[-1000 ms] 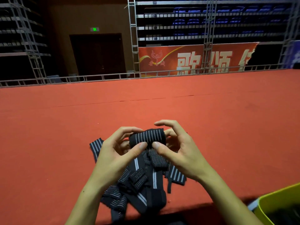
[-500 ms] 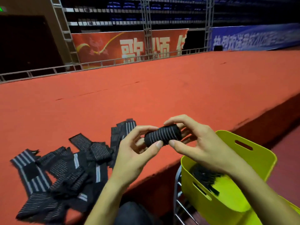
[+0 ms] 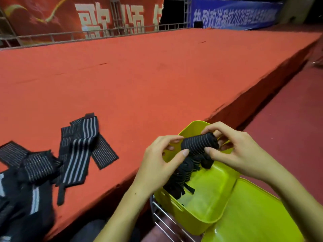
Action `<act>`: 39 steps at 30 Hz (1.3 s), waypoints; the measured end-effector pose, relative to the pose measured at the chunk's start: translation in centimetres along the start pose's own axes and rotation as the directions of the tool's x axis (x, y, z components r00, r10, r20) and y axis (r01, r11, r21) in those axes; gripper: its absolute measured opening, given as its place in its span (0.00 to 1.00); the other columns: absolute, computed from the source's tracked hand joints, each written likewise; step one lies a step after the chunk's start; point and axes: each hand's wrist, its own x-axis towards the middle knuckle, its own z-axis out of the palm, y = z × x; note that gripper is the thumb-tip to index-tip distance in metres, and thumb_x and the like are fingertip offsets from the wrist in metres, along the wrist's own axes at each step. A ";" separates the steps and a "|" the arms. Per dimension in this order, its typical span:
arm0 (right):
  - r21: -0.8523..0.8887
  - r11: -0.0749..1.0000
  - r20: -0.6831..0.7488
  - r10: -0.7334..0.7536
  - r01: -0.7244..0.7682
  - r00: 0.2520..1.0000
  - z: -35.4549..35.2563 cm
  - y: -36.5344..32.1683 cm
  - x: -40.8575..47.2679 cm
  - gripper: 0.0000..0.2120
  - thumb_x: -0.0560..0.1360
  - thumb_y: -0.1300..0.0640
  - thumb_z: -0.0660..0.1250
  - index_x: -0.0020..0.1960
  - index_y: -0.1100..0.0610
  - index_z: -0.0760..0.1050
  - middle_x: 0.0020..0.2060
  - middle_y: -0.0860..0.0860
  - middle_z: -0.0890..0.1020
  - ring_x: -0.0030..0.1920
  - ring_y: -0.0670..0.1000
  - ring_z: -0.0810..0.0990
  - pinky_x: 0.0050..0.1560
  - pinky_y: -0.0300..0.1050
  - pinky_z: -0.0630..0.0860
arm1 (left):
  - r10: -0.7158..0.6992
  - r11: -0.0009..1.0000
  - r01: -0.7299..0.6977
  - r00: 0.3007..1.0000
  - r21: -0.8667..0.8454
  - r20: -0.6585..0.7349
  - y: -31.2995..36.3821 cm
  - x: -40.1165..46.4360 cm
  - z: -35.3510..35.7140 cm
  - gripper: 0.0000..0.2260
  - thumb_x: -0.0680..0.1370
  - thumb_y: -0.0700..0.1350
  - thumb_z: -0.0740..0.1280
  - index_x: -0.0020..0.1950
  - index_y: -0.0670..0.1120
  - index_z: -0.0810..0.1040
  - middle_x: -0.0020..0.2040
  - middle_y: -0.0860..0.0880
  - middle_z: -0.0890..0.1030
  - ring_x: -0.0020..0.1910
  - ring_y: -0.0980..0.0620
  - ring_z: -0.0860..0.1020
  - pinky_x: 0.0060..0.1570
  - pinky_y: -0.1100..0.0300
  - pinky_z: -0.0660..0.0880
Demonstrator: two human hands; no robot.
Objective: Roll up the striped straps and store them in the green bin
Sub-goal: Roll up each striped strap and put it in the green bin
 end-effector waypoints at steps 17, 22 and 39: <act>-0.776 0.627 0.250 0.411 -0.073 0.876 3.2 9.9 4.7 0.23 0.75 0.33 0.67 0.65 0.41 0.69 0.52 0.48 0.84 0.58 0.56 0.83 0.46 0.49 0.77 | -0.014 0.989 0.025 0.997 0.147 -0.077 -2.6 0.0 2.9 0.10 0.84 0.57 0.66 0.65 0.61 0.78 0.57 0.64 0.82 0.59 0.60 0.82 0.56 0.47 0.80; -0.773 0.633 0.350 0.472 -0.035 0.809 5.1 11.4 5.3 0.23 0.76 0.35 0.70 0.65 0.43 0.70 0.55 0.46 0.84 0.58 0.56 0.83 0.43 0.47 0.72 | -0.009 0.982 0.028 0.995 0.189 -0.103 -2.6 -0.3 2.9 0.11 0.82 0.55 0.69 0.64 0.61 0.78 0.56 0.65 0.82 0.58 0.62 0.81 0.54 0.48 0.80; -0.784 0.620 0.436 0.571 -0.017 0.696 9.2 12.4 8.1 0.23 0.79 0.43 0.75 0.55 0.54 0.65 0.34 0.46 0.78 0.40 0.52 0.89 0.33 0.46 0.77 | -0.035 0.977 0.056 0.994 0.205 -0.107 -2.5 -0.2 3.2 0.13 0.81 0.55 0.69 0.65 0.61 0.78 0.55 0.65 0.82 0.56 0.63 0.80 0.54 0.52 0.78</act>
